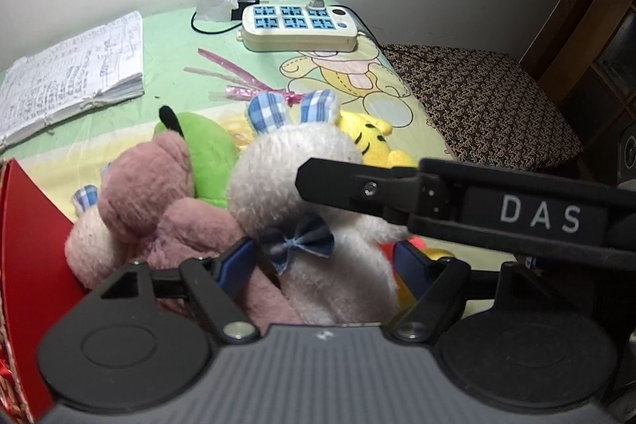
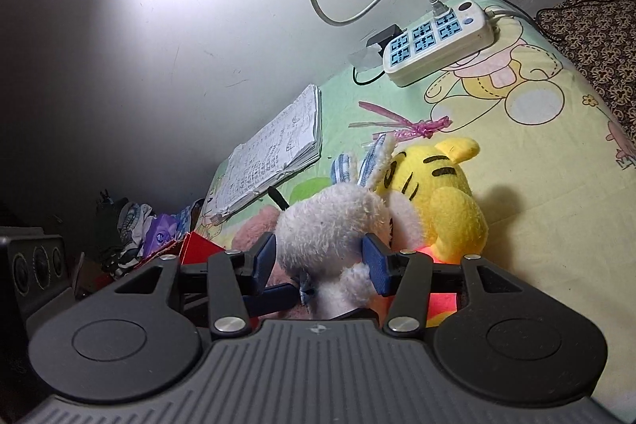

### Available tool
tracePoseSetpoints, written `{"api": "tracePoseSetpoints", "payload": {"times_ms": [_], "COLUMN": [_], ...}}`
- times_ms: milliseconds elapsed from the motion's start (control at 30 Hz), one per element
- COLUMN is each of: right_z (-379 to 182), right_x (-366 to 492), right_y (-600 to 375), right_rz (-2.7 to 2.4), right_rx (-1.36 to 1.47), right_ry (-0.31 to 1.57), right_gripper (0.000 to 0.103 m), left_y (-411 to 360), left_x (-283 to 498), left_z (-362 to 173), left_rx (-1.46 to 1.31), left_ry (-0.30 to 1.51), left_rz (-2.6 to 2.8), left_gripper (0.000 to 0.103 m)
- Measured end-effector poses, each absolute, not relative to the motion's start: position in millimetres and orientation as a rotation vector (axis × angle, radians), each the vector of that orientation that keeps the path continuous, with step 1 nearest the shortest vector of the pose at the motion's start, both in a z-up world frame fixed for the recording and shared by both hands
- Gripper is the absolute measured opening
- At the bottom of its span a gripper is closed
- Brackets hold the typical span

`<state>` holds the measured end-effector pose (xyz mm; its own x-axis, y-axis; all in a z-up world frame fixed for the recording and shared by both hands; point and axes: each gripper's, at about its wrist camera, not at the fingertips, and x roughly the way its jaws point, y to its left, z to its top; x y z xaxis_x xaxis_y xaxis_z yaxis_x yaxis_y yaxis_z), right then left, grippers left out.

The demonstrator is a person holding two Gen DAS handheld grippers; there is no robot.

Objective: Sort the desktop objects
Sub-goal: 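Grasp the white bunny plush with the right gripper, then lift the bunny and carry it with the right gripper into the red box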

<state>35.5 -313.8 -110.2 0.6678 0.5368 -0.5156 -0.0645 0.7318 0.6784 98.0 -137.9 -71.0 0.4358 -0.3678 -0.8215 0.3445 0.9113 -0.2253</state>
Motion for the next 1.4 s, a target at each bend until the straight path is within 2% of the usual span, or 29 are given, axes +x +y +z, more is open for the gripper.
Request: {"api": "tracePoseSetpoints", "payload": {"times_ms": [33,67,100,233,333,600,867,1200,1400], "right_z": [-112,-115,-118,-123,-126,-105,-70,-26,-31], "right_x": [37,39,40,40,36,8,-34,-59,-36], "right_y": [-314,-314,-313,-316,-322,-324,-313,-243,-162], "right_rz": [0.371,0.371,0.372,0.395,0.398,0.405,0.411,0.481,0.609], "right_rx": [0.678,0.683,0.682,0.697,0.737,0.727,0.683,0.601,0.624], "right_ry": [0.778,0.787,0.798,0.795,0.787,0.744,0.637,0.492,0.530], "right_gripper": [0.055,0.055,0.054,0.041,0.037,0.035,0.035,0.036,0.036], "left_y": [-138,-138,-139,-145,-148,-151,-136,-49,37], "left_x": [102,106,107,105,101,71,23,-19,-21], "left_z": [-76,-81,-84,-83,-80,-54,-8,35,29], "left_rx": [-0.040,-0.047,-0.047,-0.019,-0.011,0.029,0.032,0.015,0.015], "left_ry": [1.053,1.072,1.084,1.072,1.073,1.012,0.860,0.695,0.728], "left_rz": [-0.441,-0.436,-0.437,-0.444,-0.452,-0.486,-0.534,-0.448,-0.282], "left_gripper": [0.078,0.072,0.070,0.068,0.065,0.062,0.062,0.062,0.062]}}
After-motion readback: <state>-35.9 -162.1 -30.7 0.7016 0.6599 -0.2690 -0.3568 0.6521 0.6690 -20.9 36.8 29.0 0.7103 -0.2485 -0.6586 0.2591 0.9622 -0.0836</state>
